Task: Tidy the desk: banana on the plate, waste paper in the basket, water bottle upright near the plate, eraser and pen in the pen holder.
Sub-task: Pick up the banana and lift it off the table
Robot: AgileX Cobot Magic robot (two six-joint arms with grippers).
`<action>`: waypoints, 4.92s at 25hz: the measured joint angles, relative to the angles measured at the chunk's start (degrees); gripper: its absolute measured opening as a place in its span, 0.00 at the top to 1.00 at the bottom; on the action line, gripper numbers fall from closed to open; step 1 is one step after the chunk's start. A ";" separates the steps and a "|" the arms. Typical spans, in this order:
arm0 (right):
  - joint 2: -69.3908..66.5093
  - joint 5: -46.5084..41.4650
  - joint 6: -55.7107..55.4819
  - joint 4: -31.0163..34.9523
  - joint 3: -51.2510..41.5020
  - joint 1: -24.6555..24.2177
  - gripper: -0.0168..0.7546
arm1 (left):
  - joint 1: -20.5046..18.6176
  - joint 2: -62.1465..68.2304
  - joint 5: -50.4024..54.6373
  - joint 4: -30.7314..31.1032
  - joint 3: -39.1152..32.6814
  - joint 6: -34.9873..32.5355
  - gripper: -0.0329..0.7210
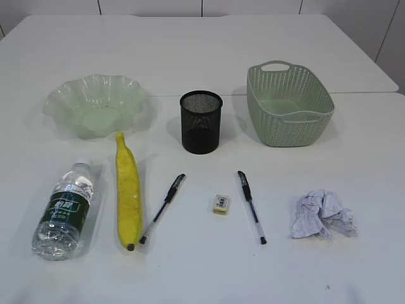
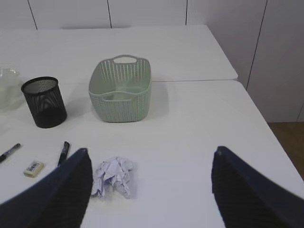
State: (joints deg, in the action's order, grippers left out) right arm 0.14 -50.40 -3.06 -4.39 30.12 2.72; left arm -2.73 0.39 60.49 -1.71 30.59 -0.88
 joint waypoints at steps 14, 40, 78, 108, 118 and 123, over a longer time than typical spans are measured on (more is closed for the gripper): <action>-21.90 3.03 3.06 7.25 6.60 0.00 0.28 | 0.00 11.54 -3.80 -5.53 3.54 0.00 0.34; -29.82 2.53 3.48 7.57 11.85 0.00 0.28 | 0.19 24.76 -5.41 -7.40 10.16 0.00 0.34; -34.43 -6.30 0.51 8.65 14.23 0.00 0.31 | 20.76 73.08 -0.33 -1.17 42.35 0.88 0.34; -43.97 -8.19 0.51 10.71 21.77 0.00 0.33 | 31.72 104.95 -23.63 19.94 42.68 46.87 0.29; -43.97 -8.19 0.51 10.71 21.77 0.00 0.33 | 31.72 108.20 -25.40 19.94 42.88 51.96 0.29; -43.97 -8.19 0.51 10.71 21.77 0.00 0.33 | 31.72 110.02 -27.14 19.94 42.88 52.33 0.29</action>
State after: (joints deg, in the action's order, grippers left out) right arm -43.83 -58.58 -2.55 6.32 51.89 2.72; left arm 28.99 110.41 33.34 18.23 73.47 51.44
